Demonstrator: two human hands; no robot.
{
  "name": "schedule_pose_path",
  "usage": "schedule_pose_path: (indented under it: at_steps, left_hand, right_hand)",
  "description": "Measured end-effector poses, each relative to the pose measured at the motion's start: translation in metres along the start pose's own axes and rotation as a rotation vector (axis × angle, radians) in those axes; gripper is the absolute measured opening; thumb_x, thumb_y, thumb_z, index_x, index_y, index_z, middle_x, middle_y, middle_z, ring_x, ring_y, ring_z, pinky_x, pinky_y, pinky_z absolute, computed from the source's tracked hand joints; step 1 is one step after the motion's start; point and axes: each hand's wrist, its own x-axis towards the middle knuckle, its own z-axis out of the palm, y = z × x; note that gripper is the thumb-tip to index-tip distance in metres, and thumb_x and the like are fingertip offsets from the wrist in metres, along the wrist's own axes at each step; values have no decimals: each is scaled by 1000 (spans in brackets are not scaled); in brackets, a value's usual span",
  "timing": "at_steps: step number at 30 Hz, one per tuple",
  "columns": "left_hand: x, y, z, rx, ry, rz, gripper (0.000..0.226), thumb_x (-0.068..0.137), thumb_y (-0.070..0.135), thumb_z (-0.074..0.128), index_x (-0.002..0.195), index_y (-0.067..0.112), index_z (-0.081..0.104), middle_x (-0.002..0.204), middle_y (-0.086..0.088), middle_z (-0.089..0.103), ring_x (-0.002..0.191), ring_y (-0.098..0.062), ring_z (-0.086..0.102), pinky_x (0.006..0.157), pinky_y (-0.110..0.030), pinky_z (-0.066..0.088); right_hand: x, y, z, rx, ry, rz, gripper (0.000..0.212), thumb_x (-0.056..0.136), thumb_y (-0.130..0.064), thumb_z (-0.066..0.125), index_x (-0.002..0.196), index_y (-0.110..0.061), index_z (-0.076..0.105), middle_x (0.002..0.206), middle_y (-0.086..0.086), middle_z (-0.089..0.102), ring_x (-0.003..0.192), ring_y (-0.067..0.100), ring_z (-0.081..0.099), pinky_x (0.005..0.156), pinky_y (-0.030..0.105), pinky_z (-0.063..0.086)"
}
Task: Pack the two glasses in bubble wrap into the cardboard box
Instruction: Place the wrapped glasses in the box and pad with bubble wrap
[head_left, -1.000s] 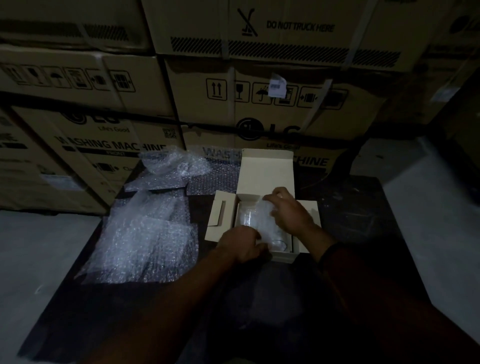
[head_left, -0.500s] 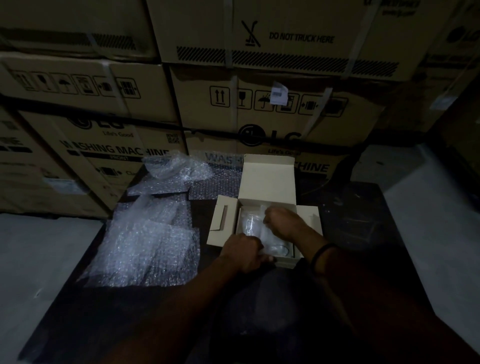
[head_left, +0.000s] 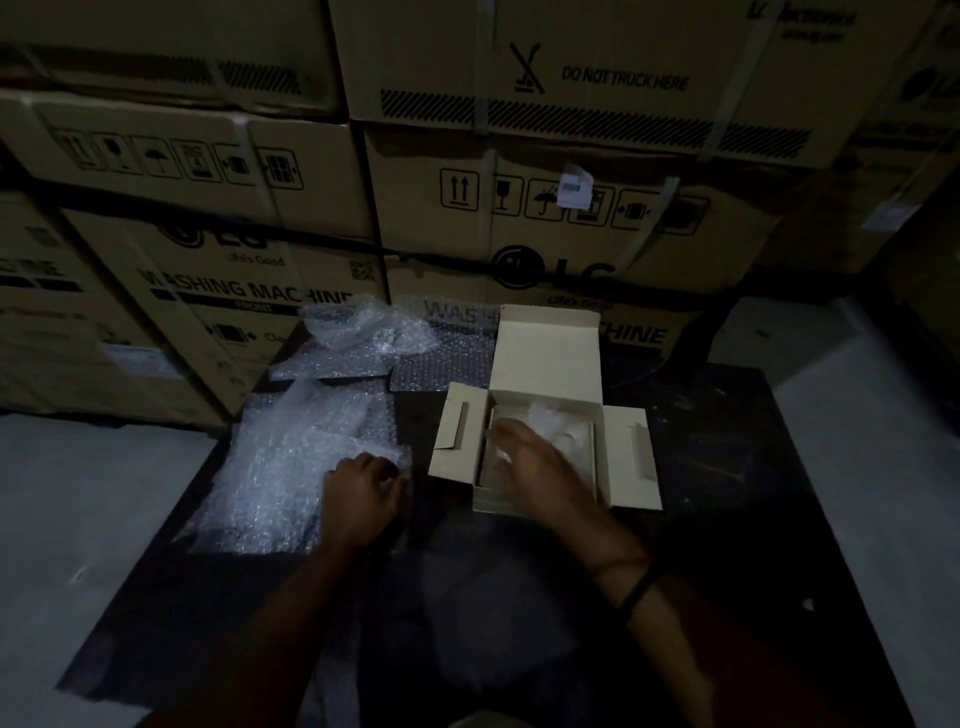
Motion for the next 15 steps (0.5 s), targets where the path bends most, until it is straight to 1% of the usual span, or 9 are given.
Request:
schedule_pose_path:
  at_steps: [2, 3, 4, 6, 8, 9, 11, 13, 15]
  left_hand:
    - [-3, -7, -5, 123, -275, -78, 42, 80, 62, 51, 87, 24, 68, 88, -1, 65, 82, -23, 63, 79, -37, 49]
    - [-8, -7, -6, 209, -383, -77, 47, 79, 67, 51, 92, 25, 65, 92, 0, 64, 87, -22, 62, 83, -36, 48]
    - [-12, -5, -7, 280, -452, -71, 46, 80, 67, 51, 98, 26, 63, 98, -1, 63, 93, -22, 61, 86, -37, 47]
    - [-20, -2, -5, 325, -465, -59, 38, 86, 54, 52, 110, 25, 59, 112, -4, 59, 104, -26, 57, 89, -40, 45]
    - [-22, -4, -4, 298, -453, -71, 31, 91, 40, 51, 116, 24, 60, 119, -6, 58, 109, -28, 55, 91, -40, 46]
    - [-22, -3, -5, 257, -437, -90, 29, 92, 36, 51, 114, 23, 62, 118, -6, 60, 108, -27, 57, 91, -39, 47]
    - [-21, -6, -9, 67, -374, -166, 22, 89, 31, 55, 103, 21, 68, 109, -6, 66, 99, -26, 62, 88, -35, 49]
    - [-13, -10, -22, -217, -312, -301, 11, 86, 25, 60, 87, 22, 71, 96, -4, 71, 87, -23, 65, 80, -27, 50]
    - [-3, -12, -42, -566, -292, -339, 12, 82, 18, 63, 71, 19, 68, 82, -7, 71, 75, -20, 64, 71, -23, 49]
  right_hand:
    - [-10, -16, 19, 7, -27, -12, 43, 92, -7, 48, 135, -7, 49, 148, 10, 38, 131, 28, 43, 109, 31, 36]
    - [-15, -21, 29, 1, -13, -43, 42, 91, -6, 49, 133, -6, 51, 147, 10, 38, 131, 26, 44, 108, 27, 36]
    - [-20, -25, 39, -10, -19, -62, 41, 90, -5, 50, 131, -5, 53, 147, 10, 39, 131, 25, 45, 108, 24, 35]
    - [-28, -30, 51, -48, -66, -63, 43, 89, -5, 50, 133, -6, 52, 149, 8, 37, 134, 23, 42, 110, 24, 34]
    - [-32, -30, 56, -86, -109, -41, 47, 89, -6, 50, 136, -7, 48, 153, 6, 31, 137, 22, 38, 111, 29, 35]
    - [-33, -29, 55, -95, -127, -29, 48, 89, -6, 50, 137, -7, 47, 154, 6, 29, 138, 22, 37, 112, 30, 35]
    - [-33, -26, 53, -96, -165, -18, 50, 89, -6, 51, 138, -8, 46, 155, 4, 27, 138, 20, 36, 112, 29, 34]
    - [-32, -25, 51, -74, -200, -22, 48, 90, -7, 50, 138, -7, 46, 155, 5, 27, 139, 20, 35, 112, 28, 34]
    - [-30, -30, 48, -22, -215, 16, 48, 92, -8, 51, 139, -7, 45, 154, 4, 29, 139, 19, 34, 114, 25, 29]
